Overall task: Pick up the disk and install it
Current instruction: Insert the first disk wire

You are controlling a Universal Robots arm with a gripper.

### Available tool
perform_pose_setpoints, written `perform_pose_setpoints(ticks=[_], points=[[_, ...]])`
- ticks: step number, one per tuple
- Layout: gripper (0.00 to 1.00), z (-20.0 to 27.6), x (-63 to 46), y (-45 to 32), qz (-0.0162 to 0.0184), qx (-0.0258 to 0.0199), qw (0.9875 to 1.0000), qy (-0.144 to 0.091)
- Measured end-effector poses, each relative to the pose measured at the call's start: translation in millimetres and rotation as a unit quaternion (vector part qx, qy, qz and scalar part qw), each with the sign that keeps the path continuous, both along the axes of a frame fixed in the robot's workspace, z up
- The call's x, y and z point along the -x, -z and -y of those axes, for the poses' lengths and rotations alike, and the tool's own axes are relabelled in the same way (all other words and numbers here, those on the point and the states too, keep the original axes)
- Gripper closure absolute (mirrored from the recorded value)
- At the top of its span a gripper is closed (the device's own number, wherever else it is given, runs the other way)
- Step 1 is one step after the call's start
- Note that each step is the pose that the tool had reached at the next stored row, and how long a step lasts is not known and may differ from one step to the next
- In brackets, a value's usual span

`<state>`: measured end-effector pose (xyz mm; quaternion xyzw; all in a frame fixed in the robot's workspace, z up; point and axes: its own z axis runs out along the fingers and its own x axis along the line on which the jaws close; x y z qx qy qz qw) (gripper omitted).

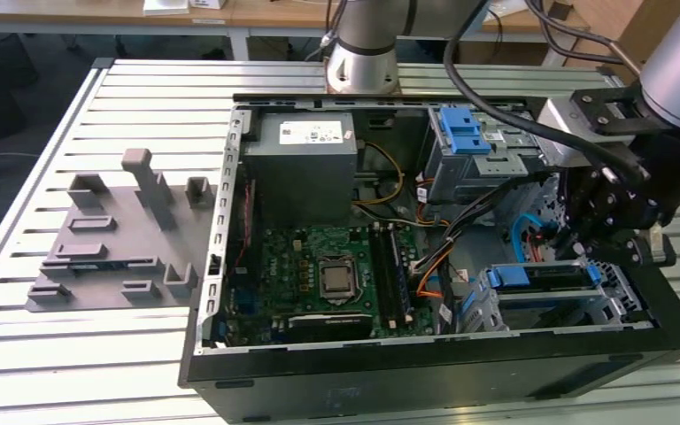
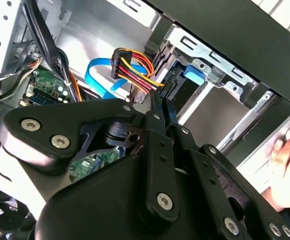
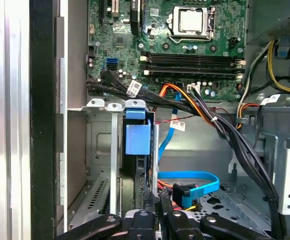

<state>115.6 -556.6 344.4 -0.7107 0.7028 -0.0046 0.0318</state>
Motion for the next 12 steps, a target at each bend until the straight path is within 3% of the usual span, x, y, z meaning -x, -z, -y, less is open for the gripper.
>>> perform_pose_setpoints(ticks=[6, 12], points=[[0.84, 5.2, 0.5, 2.9, 0.0, -0.0031, 1.0, -0.001], [0.84, 7.7, 0.9, 5.0, 0.0002, -0.0112, 0.9999, -0.004]])
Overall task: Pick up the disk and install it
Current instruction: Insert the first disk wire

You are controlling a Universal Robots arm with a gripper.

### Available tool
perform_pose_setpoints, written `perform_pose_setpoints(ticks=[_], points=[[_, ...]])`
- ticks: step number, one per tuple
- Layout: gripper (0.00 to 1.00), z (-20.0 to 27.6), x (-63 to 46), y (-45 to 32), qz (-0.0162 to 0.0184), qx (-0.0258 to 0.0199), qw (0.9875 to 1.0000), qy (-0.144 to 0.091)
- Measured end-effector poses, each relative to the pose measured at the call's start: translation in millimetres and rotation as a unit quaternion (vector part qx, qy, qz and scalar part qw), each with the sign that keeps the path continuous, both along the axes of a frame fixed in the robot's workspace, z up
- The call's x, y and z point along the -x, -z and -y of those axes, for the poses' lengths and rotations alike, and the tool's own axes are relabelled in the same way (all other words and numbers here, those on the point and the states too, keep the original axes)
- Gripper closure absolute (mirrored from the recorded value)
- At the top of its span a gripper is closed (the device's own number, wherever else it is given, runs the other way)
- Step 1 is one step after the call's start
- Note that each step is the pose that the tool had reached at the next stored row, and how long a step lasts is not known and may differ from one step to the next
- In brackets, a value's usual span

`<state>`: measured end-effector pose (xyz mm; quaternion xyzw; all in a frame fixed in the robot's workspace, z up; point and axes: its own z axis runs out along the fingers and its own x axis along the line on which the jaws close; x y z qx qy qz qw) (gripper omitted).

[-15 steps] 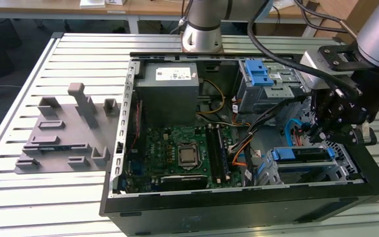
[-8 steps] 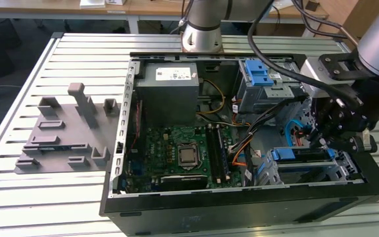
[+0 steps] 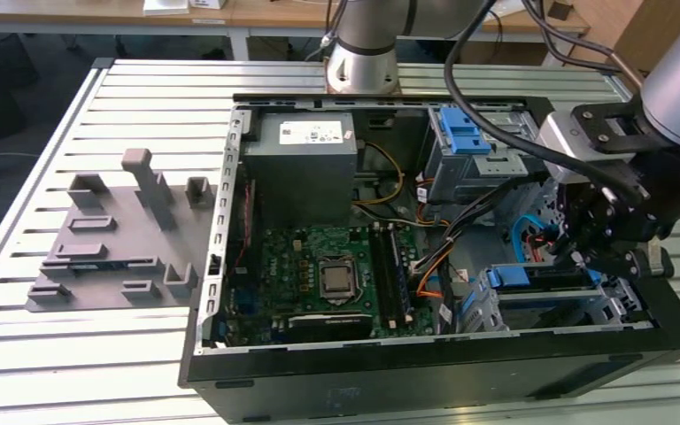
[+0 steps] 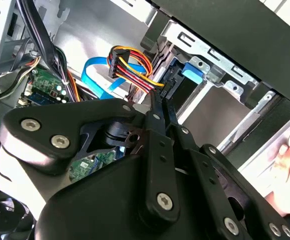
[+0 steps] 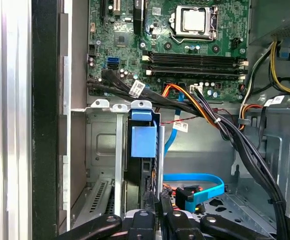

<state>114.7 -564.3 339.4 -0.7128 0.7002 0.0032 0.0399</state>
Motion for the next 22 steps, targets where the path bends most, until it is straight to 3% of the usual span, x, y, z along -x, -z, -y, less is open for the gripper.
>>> perform_pose_setpoints(ticks=[7, 22], points=[[0.84, 2.0, 0.6, 1.5, 0.0028, -0.0007, 1.0, -0.008], [0.84, 3.9, 0.6, 5.9, 0.0037, -0.0078, 0.9999, -0.009]])
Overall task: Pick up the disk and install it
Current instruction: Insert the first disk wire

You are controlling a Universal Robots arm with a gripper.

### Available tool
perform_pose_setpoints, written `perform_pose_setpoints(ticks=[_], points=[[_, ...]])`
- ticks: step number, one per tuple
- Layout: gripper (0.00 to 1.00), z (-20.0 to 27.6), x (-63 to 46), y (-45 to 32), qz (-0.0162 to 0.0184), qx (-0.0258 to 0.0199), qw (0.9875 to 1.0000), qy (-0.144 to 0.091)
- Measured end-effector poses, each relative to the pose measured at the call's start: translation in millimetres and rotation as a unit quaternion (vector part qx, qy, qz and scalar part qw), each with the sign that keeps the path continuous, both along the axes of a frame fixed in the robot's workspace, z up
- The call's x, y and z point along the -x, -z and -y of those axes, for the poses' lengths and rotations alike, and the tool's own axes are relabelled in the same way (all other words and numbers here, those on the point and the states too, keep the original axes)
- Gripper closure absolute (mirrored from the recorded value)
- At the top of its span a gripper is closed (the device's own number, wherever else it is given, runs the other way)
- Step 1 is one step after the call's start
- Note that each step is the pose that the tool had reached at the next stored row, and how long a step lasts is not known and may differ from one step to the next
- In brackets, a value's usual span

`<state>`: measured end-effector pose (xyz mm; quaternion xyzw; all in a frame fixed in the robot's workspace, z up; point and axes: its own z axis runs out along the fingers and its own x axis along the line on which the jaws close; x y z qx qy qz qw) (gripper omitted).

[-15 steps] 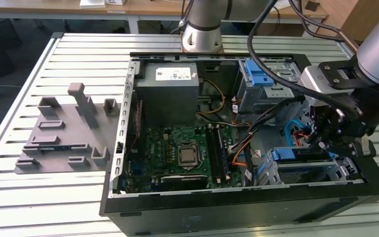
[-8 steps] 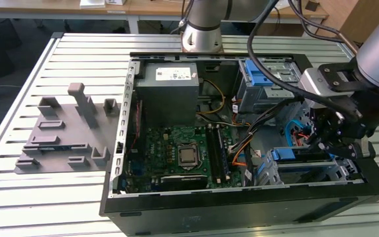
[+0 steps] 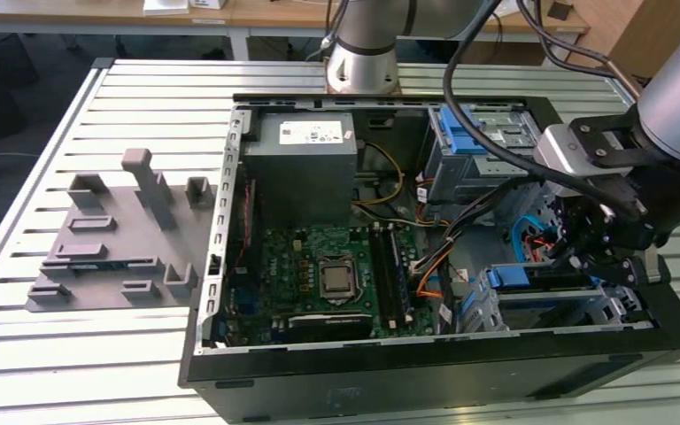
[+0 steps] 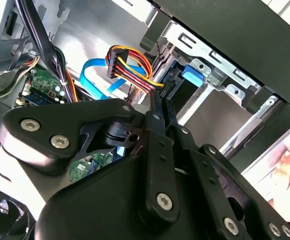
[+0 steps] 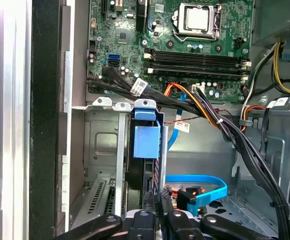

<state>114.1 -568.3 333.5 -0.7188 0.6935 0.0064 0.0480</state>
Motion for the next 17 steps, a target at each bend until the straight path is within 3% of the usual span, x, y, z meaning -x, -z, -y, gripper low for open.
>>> perform_pose_setpoints(ticks=[17], points=[[0.84, 2.0, 0.0, -1.9, 0.0, -0.0005, 1.0, 0.0]])
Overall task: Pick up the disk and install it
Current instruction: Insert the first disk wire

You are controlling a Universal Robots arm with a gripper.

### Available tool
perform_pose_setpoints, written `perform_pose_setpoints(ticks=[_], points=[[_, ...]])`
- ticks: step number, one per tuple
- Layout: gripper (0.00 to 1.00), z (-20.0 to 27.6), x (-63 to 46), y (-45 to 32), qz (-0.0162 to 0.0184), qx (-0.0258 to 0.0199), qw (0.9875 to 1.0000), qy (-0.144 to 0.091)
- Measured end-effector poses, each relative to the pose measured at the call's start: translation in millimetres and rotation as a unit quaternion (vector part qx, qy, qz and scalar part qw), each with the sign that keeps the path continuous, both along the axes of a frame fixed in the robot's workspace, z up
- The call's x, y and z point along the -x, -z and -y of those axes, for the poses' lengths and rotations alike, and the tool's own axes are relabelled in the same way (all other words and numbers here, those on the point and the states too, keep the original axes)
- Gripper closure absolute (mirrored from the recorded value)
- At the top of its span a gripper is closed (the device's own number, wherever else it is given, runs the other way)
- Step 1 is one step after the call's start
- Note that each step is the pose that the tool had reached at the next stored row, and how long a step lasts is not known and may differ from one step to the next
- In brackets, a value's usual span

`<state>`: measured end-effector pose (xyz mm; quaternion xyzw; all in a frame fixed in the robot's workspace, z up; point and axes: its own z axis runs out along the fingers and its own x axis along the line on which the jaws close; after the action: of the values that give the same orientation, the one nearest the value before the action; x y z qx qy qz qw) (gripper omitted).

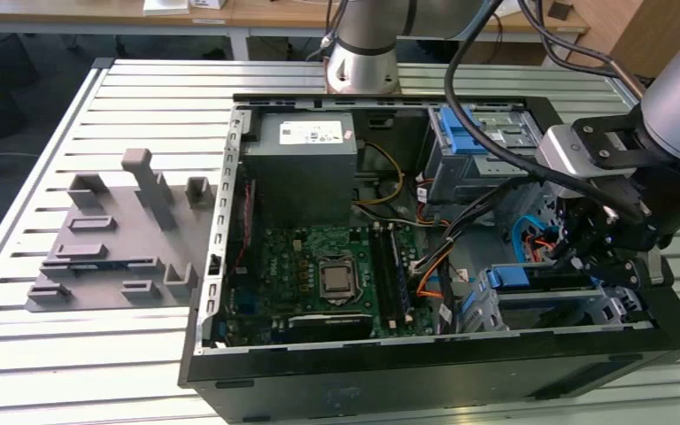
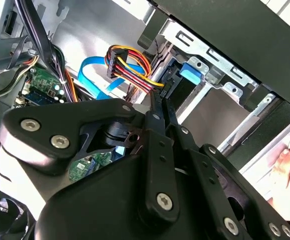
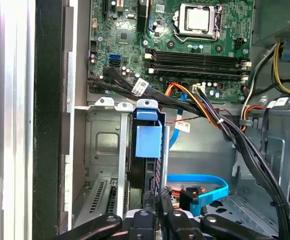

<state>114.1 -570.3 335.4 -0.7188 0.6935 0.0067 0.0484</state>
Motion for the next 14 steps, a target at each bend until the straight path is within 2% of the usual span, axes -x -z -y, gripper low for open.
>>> perform_pose_setpoints(ticks=[14], points=[[0.84, 0.5, 0.0, 2.6, 0.0, -0.0001, 1.0, 0.002]])
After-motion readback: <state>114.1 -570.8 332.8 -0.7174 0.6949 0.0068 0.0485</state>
